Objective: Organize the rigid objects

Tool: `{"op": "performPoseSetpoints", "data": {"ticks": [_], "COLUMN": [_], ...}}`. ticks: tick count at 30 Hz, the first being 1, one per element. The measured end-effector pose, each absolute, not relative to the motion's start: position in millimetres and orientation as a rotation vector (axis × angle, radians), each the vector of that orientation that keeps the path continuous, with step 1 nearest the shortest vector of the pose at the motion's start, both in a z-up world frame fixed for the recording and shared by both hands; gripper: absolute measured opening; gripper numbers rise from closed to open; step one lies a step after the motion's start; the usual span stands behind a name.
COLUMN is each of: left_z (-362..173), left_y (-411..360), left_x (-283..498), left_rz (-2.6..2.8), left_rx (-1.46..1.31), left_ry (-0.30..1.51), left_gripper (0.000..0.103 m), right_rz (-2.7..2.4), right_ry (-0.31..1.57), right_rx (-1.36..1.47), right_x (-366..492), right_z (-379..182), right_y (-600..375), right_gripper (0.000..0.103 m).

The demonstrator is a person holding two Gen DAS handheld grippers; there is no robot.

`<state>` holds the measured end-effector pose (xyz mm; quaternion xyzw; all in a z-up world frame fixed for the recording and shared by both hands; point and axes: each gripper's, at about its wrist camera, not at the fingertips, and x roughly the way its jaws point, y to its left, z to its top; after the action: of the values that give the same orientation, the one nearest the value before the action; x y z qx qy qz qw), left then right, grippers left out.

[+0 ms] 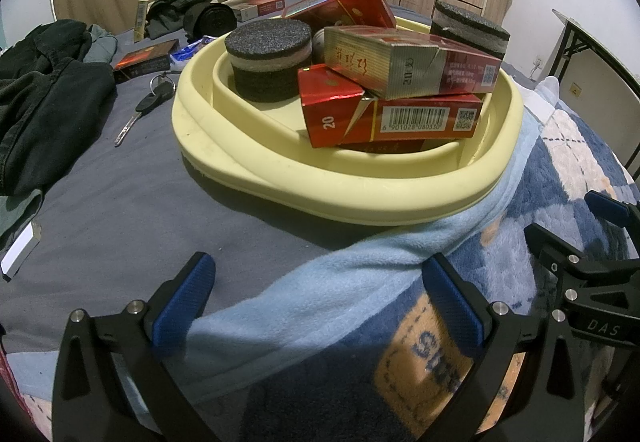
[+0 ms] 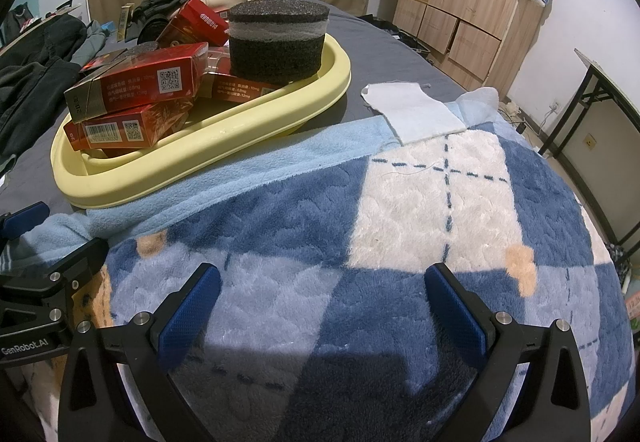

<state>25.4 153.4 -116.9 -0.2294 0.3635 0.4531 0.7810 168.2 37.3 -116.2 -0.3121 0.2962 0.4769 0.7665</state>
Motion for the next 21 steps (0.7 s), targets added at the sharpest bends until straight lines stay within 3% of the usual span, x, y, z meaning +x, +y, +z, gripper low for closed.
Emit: {"op": "performPoseSetpoints", "data": {"ticks": [21], "left_z": [-117.0], "left_y": [153.2], "left_x": [25.7], "left_rz": [0.979], "left_rx": [-0.495], "left_ry": [0.786], "left_gripper": [0.103], "right_rz": [1.036], "right_ry": [0.643], "right_rx": [-0.678], "right_x": [167.4], "right_z": [-116.2], "right_y": [37.2], "right_gripper": [0.103]}}
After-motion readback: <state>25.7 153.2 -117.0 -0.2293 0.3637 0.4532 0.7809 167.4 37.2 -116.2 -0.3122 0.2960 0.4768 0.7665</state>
